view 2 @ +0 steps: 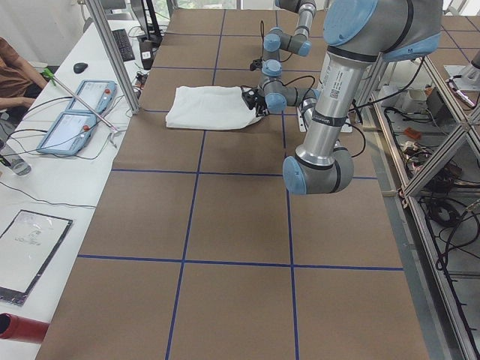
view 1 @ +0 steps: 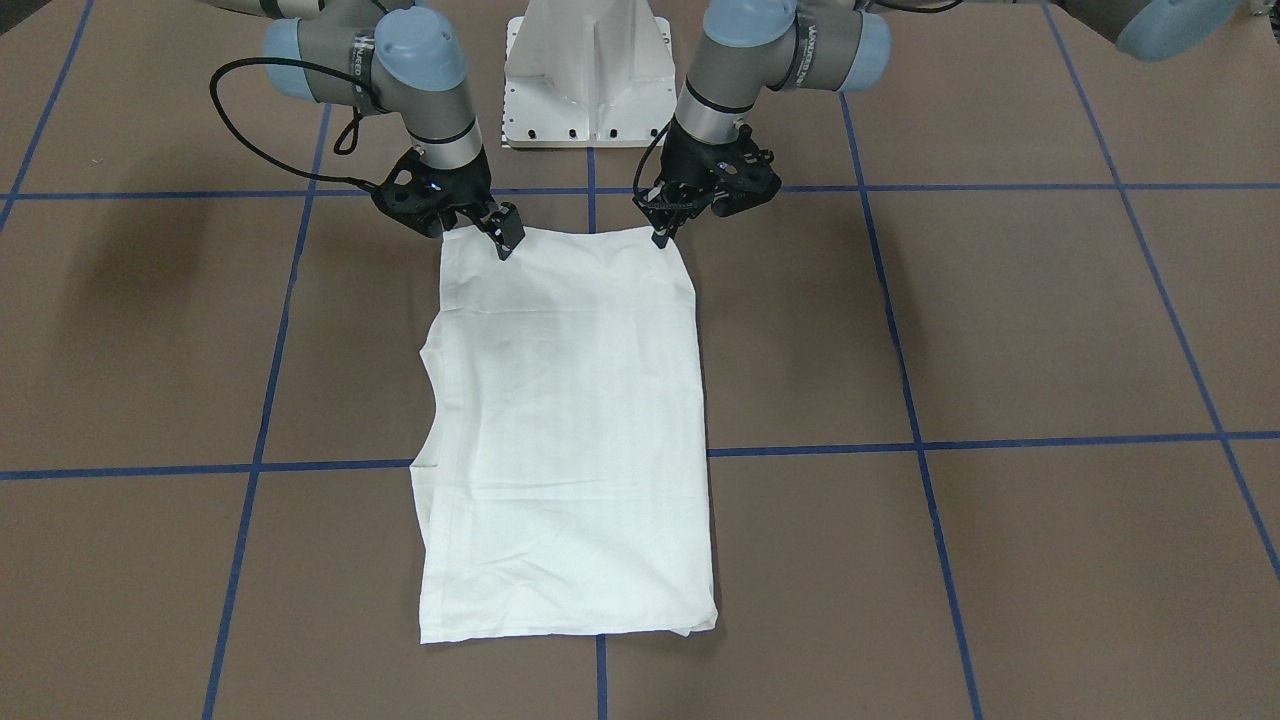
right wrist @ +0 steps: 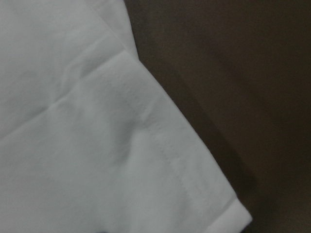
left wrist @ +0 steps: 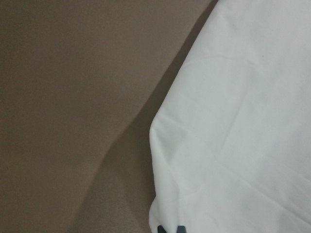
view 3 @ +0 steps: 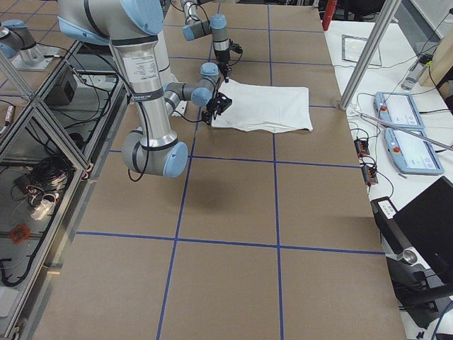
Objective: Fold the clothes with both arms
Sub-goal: 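Grasp the near edge corners of the folded shirt with both grippers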
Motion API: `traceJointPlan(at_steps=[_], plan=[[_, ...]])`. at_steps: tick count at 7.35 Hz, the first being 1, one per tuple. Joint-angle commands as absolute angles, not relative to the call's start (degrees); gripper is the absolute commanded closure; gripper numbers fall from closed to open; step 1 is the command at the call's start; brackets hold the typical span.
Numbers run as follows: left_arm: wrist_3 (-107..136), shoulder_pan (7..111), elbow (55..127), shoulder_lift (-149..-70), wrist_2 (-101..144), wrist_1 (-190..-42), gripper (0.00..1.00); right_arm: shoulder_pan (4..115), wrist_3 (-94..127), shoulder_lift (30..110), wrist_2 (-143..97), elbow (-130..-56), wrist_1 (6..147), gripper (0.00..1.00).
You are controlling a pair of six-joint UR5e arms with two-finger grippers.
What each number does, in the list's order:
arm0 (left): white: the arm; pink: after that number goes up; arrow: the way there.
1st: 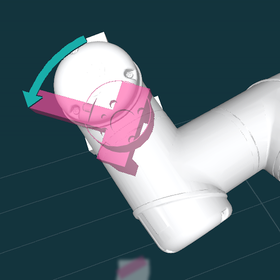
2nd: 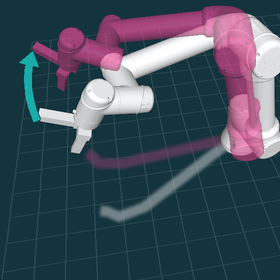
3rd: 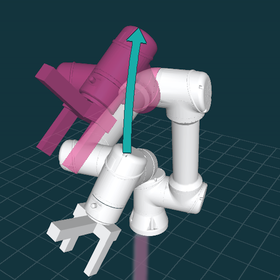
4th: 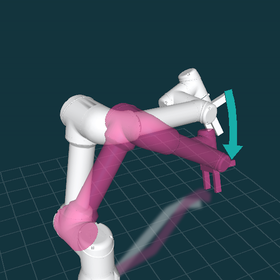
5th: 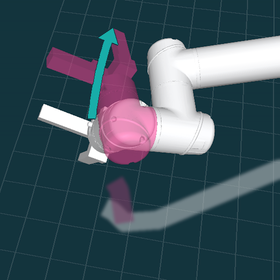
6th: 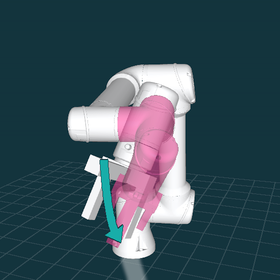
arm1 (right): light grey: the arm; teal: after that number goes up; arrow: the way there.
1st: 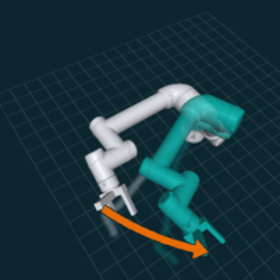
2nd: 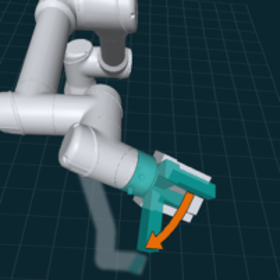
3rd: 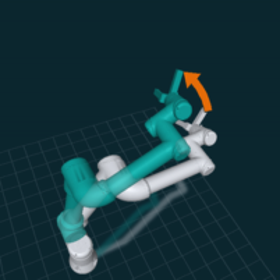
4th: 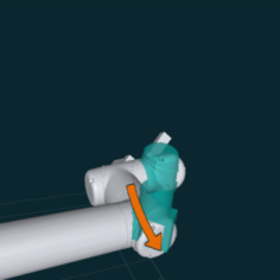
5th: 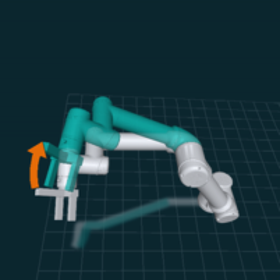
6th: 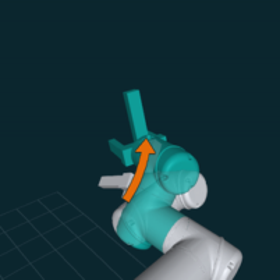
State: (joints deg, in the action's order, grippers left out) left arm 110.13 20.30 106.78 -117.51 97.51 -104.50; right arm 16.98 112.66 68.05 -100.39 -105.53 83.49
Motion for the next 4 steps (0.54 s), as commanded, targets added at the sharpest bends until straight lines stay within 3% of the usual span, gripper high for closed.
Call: traceJointPlan(at_steps=[1, 3, 4], plan=[[110.13, 20.3, 106.79, -117.51, 97.47, -104.59, 1.0, 16.61, 112.94, 68.12, -100.37, -105.64, 83.58, 0.0], [110.13, 20.3, 106.79, -117.51, 97.47, -104.5, 1.0, 16.87, 113.11, 67.85, -100.37, -106.17, 83.93, 0.04], [110.13, 20.3, 106.79, -117.51, 97.47, -104.59, 1.0, 16.87, 113.12, 67.94, -100.2, -106.08, 83.94, 0.11]])
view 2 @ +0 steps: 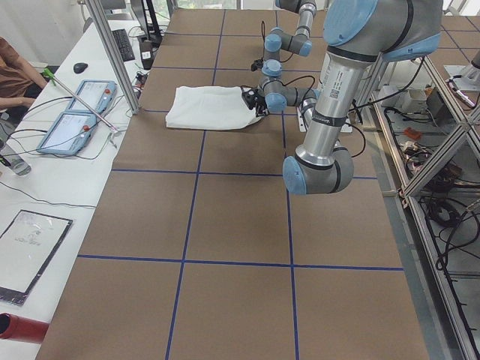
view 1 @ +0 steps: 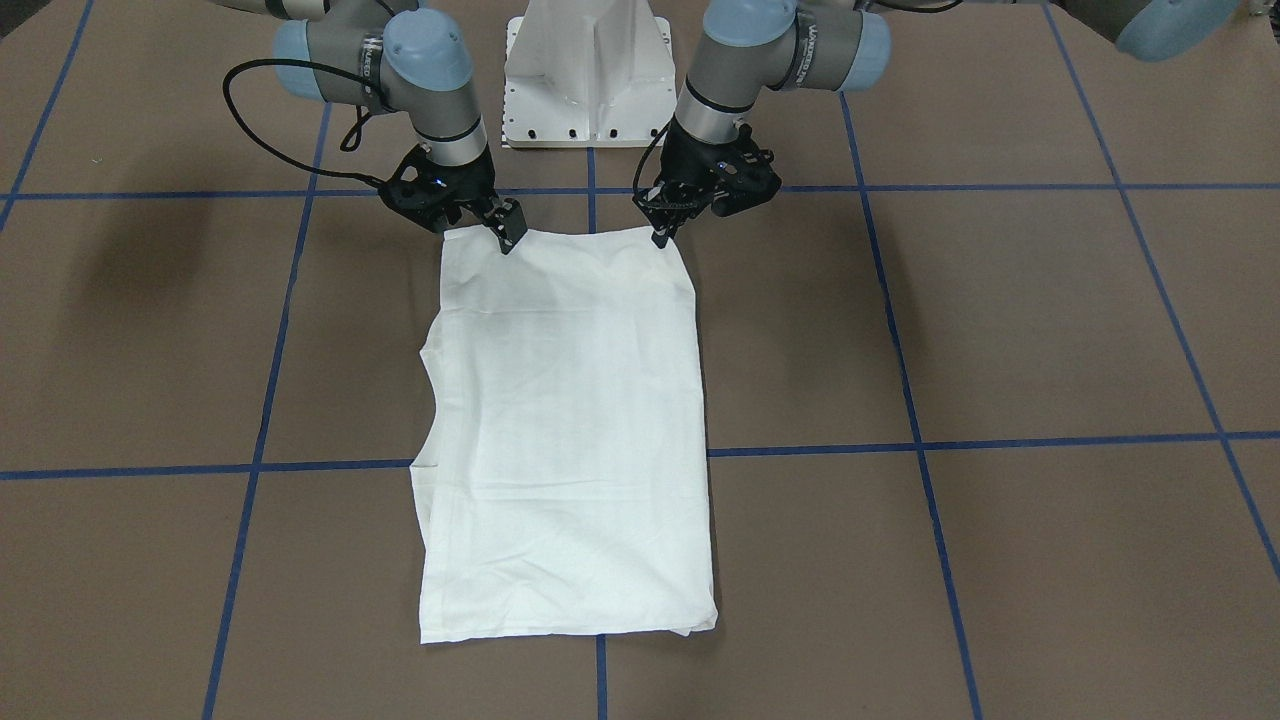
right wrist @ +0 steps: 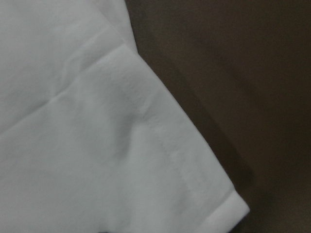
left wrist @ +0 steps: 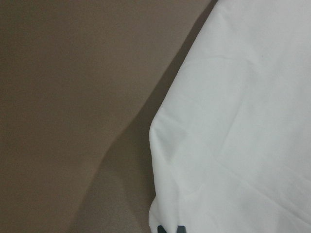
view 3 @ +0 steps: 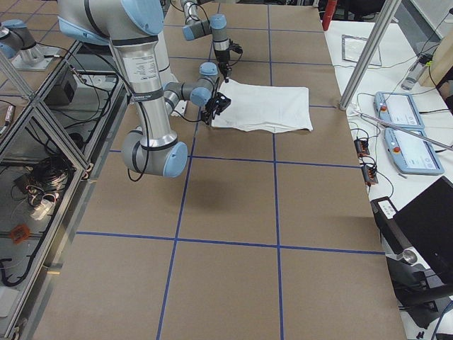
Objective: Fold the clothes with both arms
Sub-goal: 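Grasp the near edge corners of the folded shirt with both grippers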
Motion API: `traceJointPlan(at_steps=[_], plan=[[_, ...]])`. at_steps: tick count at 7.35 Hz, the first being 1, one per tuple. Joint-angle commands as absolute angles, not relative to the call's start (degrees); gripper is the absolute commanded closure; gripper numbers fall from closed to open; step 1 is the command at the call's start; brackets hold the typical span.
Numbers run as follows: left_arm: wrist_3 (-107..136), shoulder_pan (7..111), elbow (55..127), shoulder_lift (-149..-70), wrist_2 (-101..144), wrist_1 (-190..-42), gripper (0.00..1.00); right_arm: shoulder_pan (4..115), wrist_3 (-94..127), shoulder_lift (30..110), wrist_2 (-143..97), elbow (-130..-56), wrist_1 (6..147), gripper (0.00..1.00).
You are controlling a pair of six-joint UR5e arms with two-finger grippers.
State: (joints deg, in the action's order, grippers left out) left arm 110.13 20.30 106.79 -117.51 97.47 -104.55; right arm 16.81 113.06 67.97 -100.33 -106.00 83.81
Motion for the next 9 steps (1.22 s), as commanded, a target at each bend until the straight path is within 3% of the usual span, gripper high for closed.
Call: traceJointPlan(at_steps=[1, 2, 3, 4, 7, 9], plan=[[110.13, 20.3, 106.79, -117.51, 97.47, -104.59, 1.0, 16.96, 113.2, 68.03, -100.2, -106.08, 83.94, 0.27], [110.13, 20.3, 106.79, -117.51, 97.47, -104.59, 1.0, 17.22, 113.12, 68.11, -100.2, -106.08, 84.02, 0.42], [110.13, 20.3, 106.79, -117.34, 97.47, -104.5, 1.0, 17.92, 113.03, 67.94, -100.37, -106.35, 84.46, 0.71], [110.13, 20.3, 106.61, -117.33, 97.47, -104.59, 1.0, 18.36, 112.94, 67.94, -100.37, -106.61, 85.51, 0.85], [110.13, 20.3, 106.7, -117.51, 97.47, -104.59, 1.0, 19.24, 112.85, 67.06, -100.81, -106.96, 86.04, 1.0], [110.13, 20.3, 107.48, -117.51, 97.56, -104.59, 1.0, 19.77, 112.77, 67.32, -100.9, -109.76, 86.04, 1.0]])
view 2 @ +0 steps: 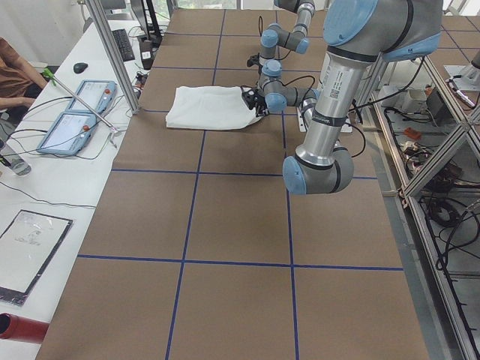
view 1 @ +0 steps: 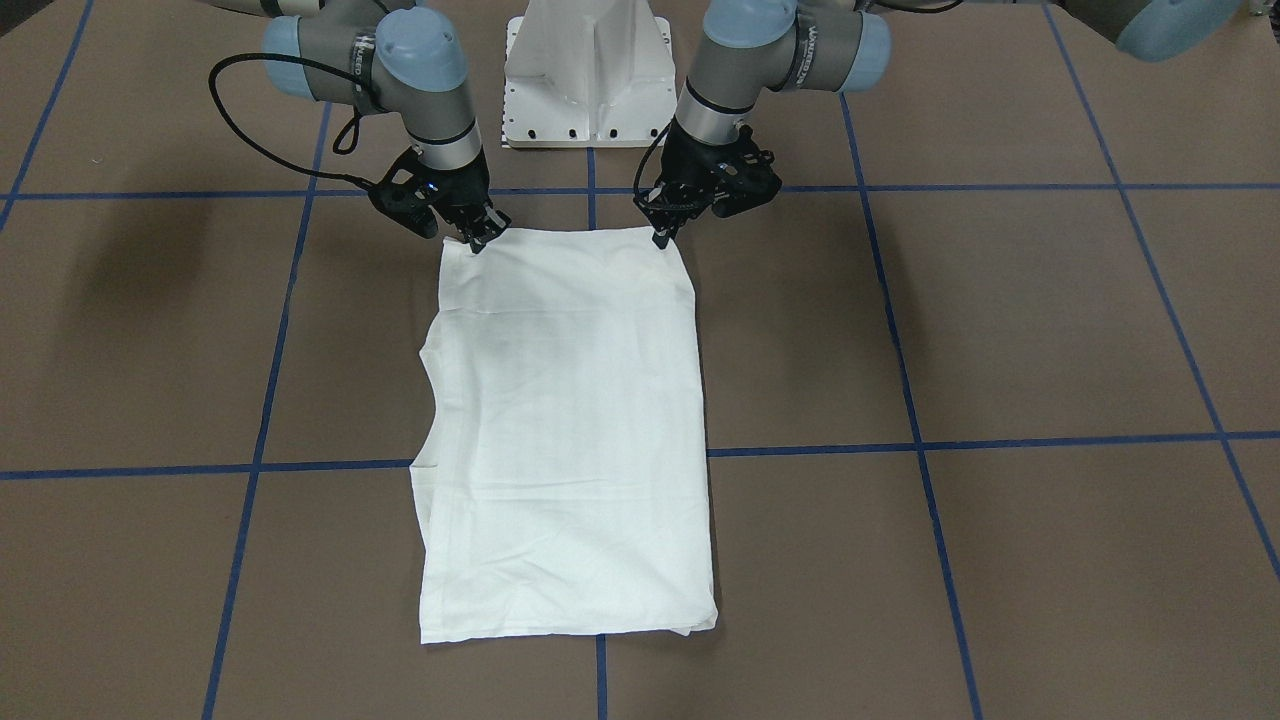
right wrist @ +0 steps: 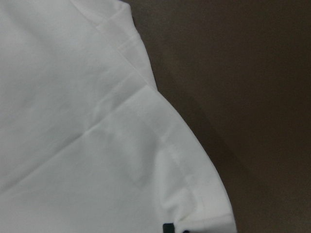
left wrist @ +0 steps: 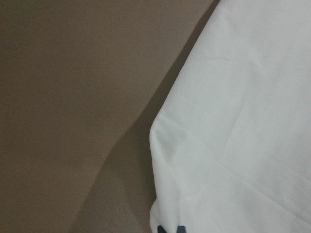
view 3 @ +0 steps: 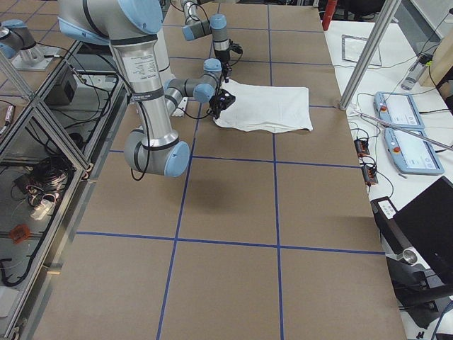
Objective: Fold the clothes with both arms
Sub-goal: 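Grasp the near edge corners of the folded shirt with both grippers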
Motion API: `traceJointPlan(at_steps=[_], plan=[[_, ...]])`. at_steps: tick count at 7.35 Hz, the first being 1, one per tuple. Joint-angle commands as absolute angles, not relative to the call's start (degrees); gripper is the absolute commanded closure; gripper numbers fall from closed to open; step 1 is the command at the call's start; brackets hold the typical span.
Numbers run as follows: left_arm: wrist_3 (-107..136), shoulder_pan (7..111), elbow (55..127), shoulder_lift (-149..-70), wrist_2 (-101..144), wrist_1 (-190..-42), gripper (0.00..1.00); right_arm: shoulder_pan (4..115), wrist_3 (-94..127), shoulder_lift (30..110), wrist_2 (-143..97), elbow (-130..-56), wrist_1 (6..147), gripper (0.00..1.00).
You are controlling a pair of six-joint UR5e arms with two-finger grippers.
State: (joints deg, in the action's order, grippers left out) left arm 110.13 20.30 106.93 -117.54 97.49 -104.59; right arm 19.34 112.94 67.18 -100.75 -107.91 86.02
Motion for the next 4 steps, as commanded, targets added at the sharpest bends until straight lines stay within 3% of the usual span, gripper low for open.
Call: traceJointPlan(at_steps=[1, 4], plan=[[110.13, 20.39, 108.27, -117.42, 97.56, -104.5, 1.0, 19.78, 112.59, 67.93, -101.94, -110.73, 86.04, 1.0], [111.18, 18.47, 115.45, -116.81, 100.44, -98.03, 1.0, 17.5, 112.41, 71.08, -103.01, -117.83, 85.87, 1.0]])
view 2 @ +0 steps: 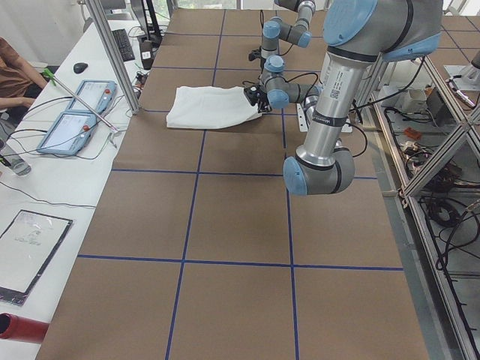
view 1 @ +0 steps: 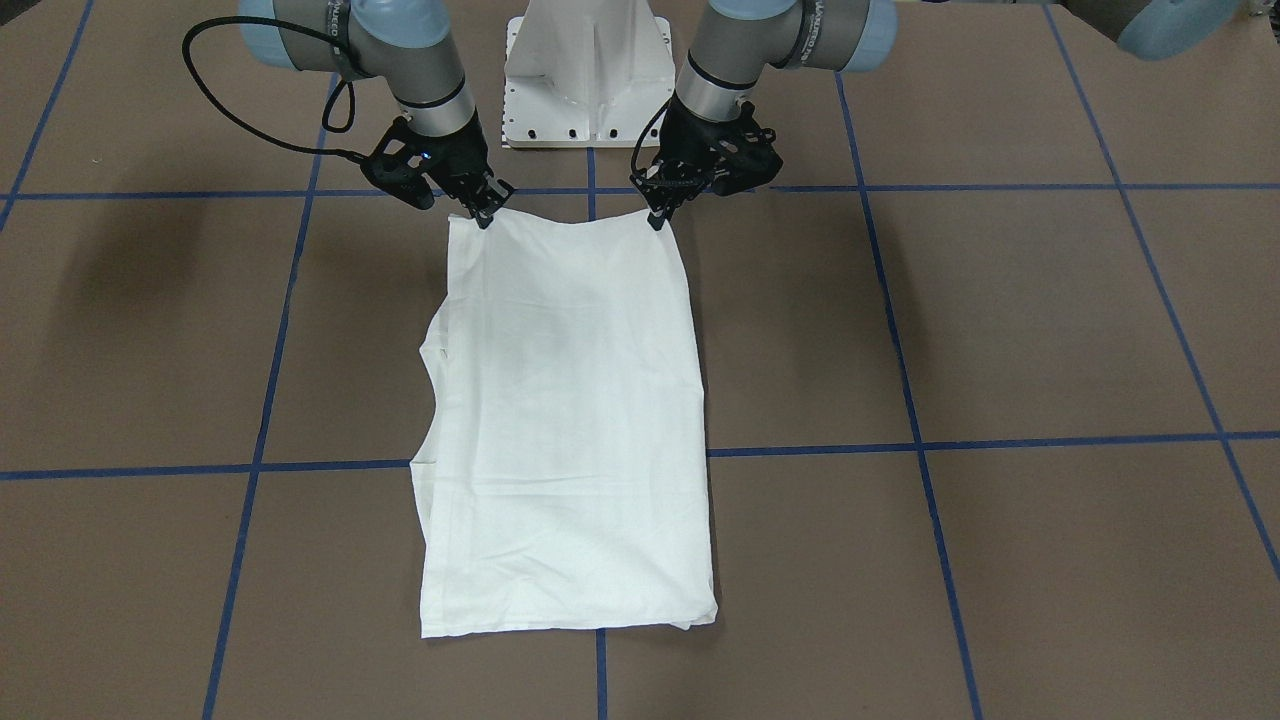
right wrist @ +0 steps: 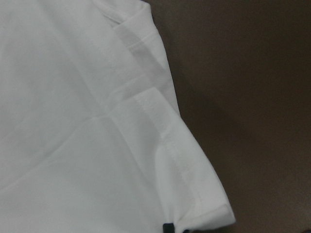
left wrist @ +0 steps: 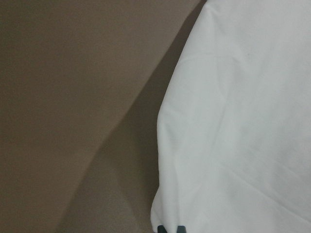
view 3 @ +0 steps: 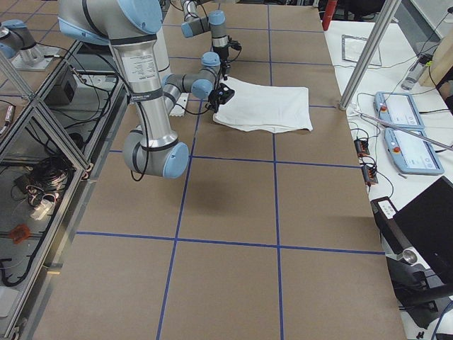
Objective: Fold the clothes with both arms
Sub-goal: 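Lift the near edge and fold it toward the far edge with both grippers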
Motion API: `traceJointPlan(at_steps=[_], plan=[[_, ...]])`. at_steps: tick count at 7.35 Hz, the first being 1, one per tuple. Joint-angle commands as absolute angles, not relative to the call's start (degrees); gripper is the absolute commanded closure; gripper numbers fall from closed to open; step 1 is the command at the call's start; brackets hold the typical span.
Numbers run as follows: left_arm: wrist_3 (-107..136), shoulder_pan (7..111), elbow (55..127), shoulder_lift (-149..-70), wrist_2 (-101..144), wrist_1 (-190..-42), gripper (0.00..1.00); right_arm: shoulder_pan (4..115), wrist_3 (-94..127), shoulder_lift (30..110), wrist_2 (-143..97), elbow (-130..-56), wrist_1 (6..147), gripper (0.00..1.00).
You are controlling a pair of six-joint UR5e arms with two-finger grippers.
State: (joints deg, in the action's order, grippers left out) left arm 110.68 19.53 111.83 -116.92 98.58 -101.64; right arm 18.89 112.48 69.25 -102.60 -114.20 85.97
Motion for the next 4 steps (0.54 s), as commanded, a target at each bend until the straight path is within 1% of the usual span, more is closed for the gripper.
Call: traceJointPlan(at_steps=[1, 3, 4], plan=[[112.4, 16.37, 119.49, -116.89, 102.11, -92.86, 1.0, 15.23, 112.5, 72.41, -103.01, -120.73, 85.87, 1.0], [115.92, 11.18, 127.67, -116.63, 102.83, -85.21, 1.0, 10.65, 112.33, 75.14, -103.01, -125.75, 85.78, 1.0], [115.93, 11.16, 127.79, -116.37, 102.92, -84.64, 1.0, 11.07, 112.24, 74.8, -103.01, -125.68, 85.78, 1.0]])
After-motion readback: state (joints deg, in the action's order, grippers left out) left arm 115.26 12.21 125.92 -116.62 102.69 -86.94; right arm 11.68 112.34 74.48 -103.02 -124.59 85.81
